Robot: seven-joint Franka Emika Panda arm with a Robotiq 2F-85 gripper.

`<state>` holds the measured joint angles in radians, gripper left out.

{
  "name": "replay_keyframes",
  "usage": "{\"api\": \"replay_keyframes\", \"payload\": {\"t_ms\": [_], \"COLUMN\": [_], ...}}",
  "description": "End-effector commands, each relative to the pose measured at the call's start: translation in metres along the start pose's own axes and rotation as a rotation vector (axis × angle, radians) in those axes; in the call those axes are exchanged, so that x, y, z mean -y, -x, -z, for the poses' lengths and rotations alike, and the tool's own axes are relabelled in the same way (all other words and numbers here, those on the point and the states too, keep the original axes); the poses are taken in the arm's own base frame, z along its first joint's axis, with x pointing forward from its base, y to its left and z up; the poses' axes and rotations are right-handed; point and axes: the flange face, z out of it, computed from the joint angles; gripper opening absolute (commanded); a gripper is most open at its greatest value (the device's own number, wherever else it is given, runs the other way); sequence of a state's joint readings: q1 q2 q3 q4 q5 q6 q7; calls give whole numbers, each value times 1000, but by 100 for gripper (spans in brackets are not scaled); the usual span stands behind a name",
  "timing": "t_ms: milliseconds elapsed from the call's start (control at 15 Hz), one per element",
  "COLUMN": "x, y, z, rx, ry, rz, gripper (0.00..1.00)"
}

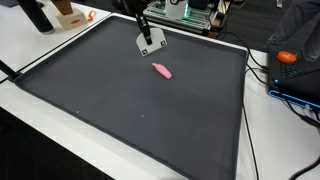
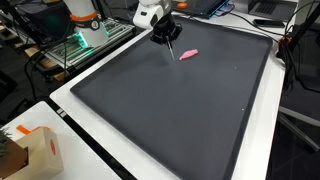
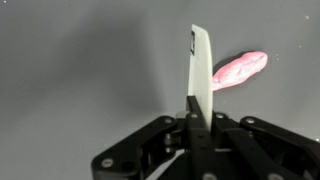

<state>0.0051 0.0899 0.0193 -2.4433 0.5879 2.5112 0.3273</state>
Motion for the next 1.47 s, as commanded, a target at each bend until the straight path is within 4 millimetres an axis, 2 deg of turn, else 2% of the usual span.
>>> {"api": "replay_keyframes", "payload": {"t_ms": [0, 267, 600, 867, 1133, 1400], "x": [6, 32, 82, 127, 171, 201], "y": [8, 12, 31, 52, 70, 81], "z": [4, 7, 7, -7, -31, -56], "rx": [-26, -43, -64, -46, -55, -72], "ry": [25, 84, 197, 321, 445, 535], "rz": [51, 118, 164, 207, 260, 298], "gripper": [1, 1, 1, 1, 1, 1]}}
